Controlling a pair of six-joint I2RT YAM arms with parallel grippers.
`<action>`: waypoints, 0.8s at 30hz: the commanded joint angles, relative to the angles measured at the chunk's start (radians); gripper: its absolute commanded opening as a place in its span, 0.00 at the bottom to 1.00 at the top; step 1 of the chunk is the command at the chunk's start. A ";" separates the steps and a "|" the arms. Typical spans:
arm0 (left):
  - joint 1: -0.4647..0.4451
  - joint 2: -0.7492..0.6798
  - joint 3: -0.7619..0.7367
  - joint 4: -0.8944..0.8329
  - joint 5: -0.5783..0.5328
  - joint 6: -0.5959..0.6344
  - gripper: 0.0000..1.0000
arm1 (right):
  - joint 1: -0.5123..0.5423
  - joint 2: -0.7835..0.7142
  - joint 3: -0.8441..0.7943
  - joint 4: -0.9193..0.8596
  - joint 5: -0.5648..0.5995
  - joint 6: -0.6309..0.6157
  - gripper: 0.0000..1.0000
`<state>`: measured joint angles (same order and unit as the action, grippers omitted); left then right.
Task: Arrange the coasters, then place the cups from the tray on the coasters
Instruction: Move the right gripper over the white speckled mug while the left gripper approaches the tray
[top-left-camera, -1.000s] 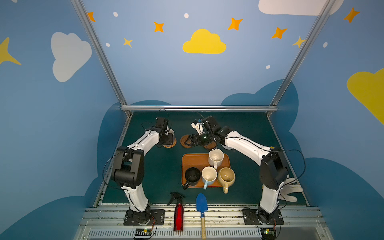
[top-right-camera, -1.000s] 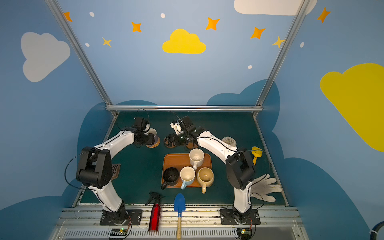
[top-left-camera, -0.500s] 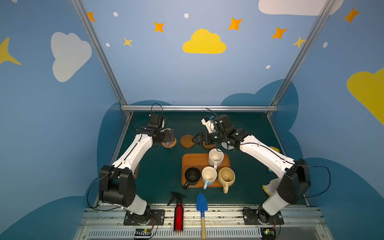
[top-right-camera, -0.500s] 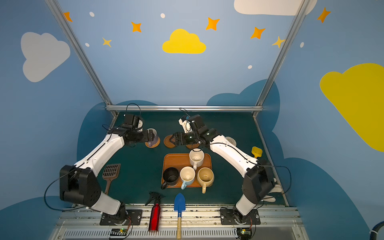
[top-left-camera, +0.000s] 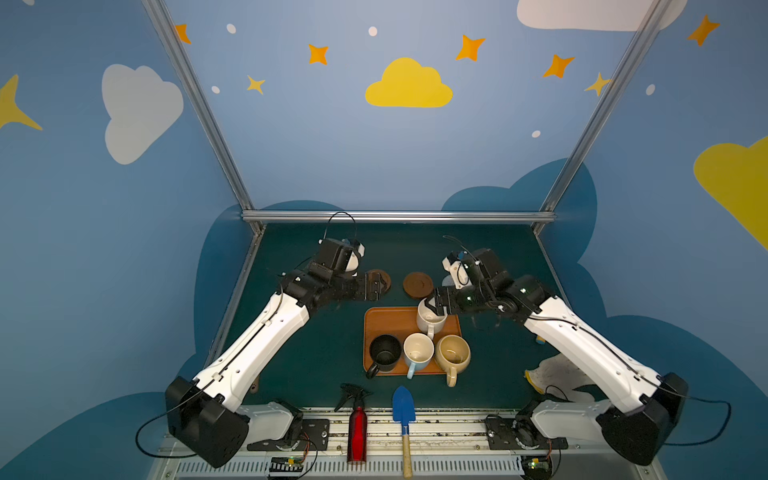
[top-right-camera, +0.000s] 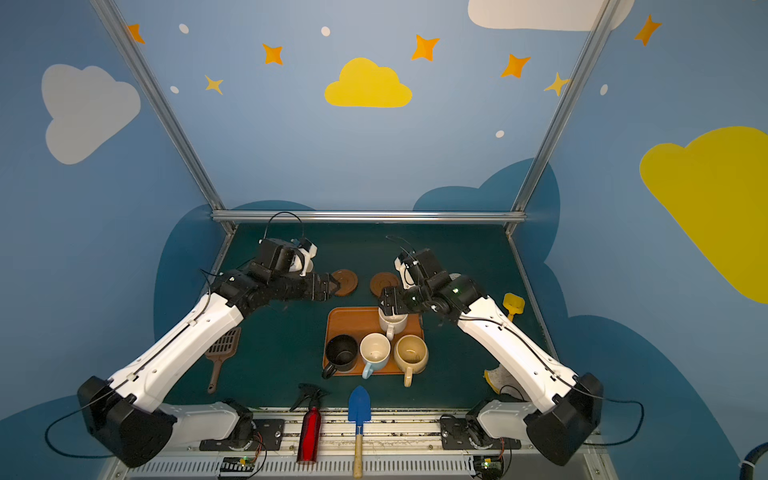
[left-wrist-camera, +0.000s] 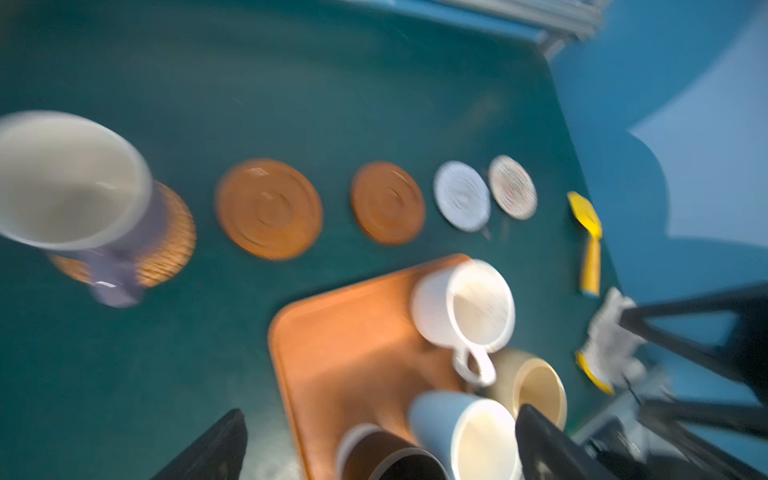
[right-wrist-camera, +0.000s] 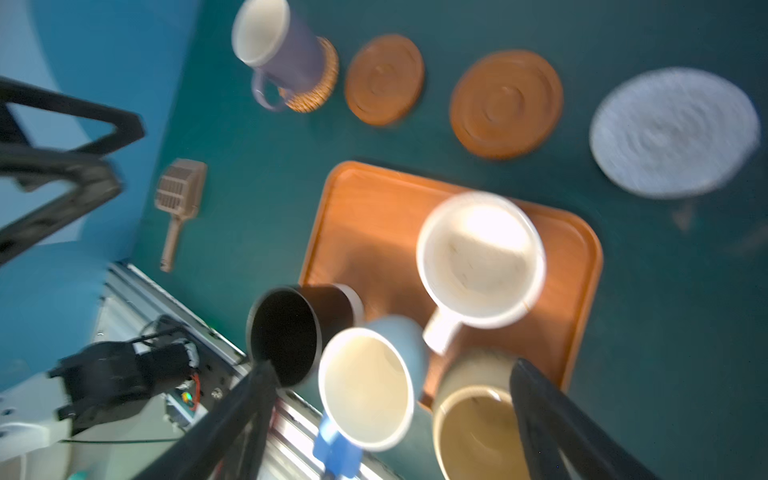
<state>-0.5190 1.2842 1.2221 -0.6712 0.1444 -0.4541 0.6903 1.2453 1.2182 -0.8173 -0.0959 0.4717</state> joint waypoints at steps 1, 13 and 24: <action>-0.076 0.007 -0.072 0.044 0.036 -0.095 1.00 | 0.009 -0.046 -0.072 -0.067 0.082 0.069 0.85; -0.180 0.121 -0.099 0.179 0.044 -0.155 1.00 | 0.029 0.035 -0.204 0.133 0.086 0.116 0.69; -0.199 0.149 -0.110 0.182 0.031 -0.159 1.00 | 0.064 0.145 -0.236 0.212 0.058 0.127 0.65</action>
<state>-0.7120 1.4178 1.0958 -0.4633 0.1814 -0.6289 0.7460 1.3823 0.9974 -0.6388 -0.0349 0.5854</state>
